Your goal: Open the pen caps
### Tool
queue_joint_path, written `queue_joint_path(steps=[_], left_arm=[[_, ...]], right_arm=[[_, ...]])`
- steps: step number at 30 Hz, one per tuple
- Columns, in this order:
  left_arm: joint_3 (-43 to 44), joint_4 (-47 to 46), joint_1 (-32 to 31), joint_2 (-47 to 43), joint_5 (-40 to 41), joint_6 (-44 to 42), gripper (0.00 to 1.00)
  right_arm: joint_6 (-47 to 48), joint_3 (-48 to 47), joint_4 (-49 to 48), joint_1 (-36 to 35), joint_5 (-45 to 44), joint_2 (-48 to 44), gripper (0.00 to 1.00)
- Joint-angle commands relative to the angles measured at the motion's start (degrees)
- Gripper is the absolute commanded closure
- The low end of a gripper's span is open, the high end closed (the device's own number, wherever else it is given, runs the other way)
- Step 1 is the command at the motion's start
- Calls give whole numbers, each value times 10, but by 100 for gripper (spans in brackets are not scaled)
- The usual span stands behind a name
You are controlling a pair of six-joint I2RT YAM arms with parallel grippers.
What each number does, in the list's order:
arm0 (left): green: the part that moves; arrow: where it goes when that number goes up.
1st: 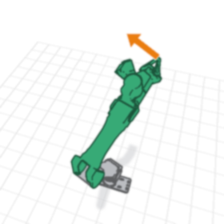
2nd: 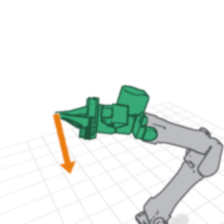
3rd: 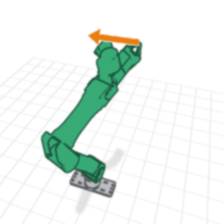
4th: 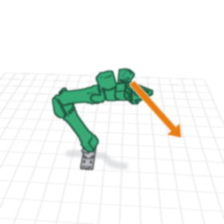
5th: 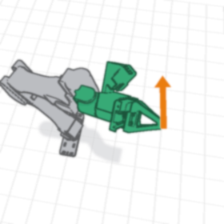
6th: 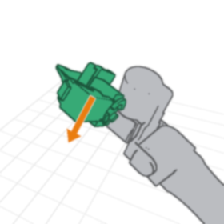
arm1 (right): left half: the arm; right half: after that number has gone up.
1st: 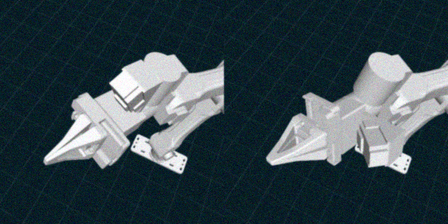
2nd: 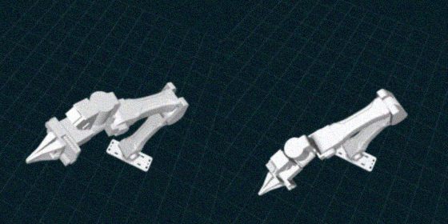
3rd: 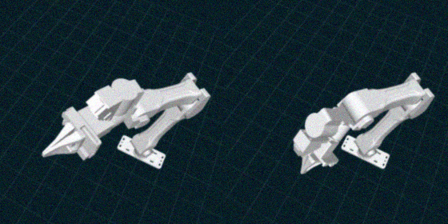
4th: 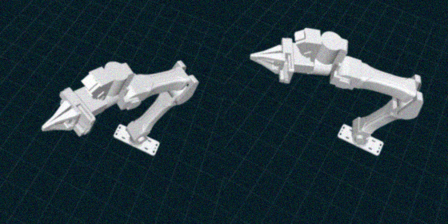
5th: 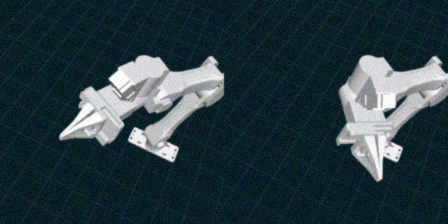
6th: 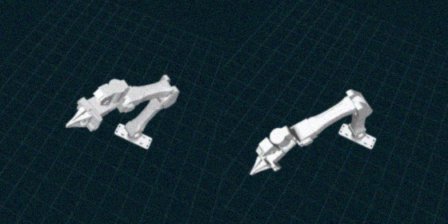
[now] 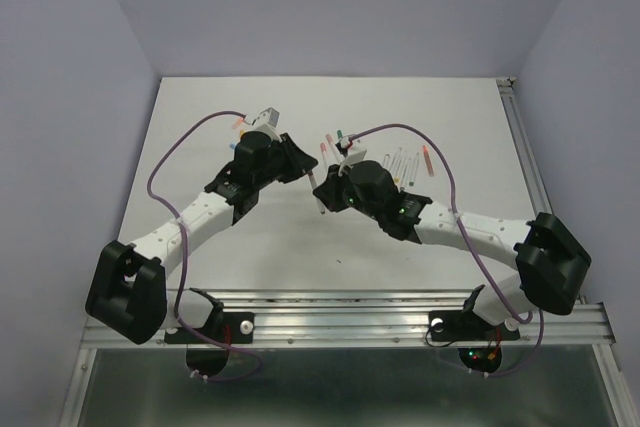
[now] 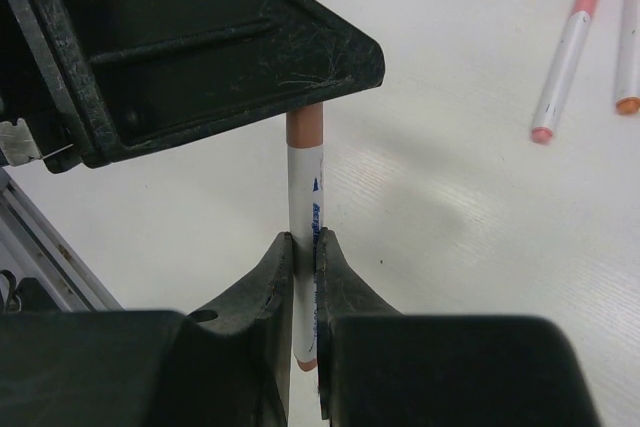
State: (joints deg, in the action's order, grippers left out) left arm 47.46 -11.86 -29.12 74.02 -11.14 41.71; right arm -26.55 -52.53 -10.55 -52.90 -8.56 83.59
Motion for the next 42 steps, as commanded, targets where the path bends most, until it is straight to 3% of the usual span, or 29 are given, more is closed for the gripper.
queue_joint_path(steps=[1, 3, 6, 7, 8, 9, 10, 12, 18, 21, 25, 29, 35, 39, 42], left_arm=[[-6, -32, -4, -19, -27, -4, 85], [-7, -30, -4, -16, -27, -8, 100], [-11, -34, -4, -19, -25, -9, 100], [-14, -38, -4, -23, -24, -7, 100], [-19, -47, -5, -27, -24, -6, 100], [-22, -52, -5, -29, -24, -5, 100], [-25, -55, -5, -33, -24, -2, 100], [-28, -58, -6, -43, -21, -1, 100], [-31, -63, -8, -51, -15, 6, 100], [-28, -64, -8, -51, -14, 7, 100], [-11, -52, -8, -47, 43, 1, 100], [48, -41, 46, -7, 85, -19, 100], [147, -33, 154, 78, 79, -43, 100], [175, -12, 195, 101, 81, -56, 100], [164, -8, 212, 97, 77, -56, 100]], right_arm=[[10, -15, -40, -1, 0, -13, 99], [10, -17, -40, -1, -5, -15, 99], [12, -22, -33, 0, -1, -14, 96], [15, -27, -28, 0, 4, -13, 91], [10, -30, -22, 0, 1, -10, 80], [9, -30, -22, -1, 2, -8, 80], [11, -31, -22, 0, 6, -6, 66], [11, -35, -20, -1, 8, 0, 55], [18, -56, -13, -1, 25, 24, 53], [20, -64, -9, 0, 34, 35, 59], [19, -61, -4, -1, 74, 37, 99], [-10, -24, -1, -6, 170, 17, 99], [-71, 90, -29, -99, 219, -27, 99], [-111, 145, -61, -115, 224, -73, 99], [-102, 140, -31, -115, 188, -92, 99]])
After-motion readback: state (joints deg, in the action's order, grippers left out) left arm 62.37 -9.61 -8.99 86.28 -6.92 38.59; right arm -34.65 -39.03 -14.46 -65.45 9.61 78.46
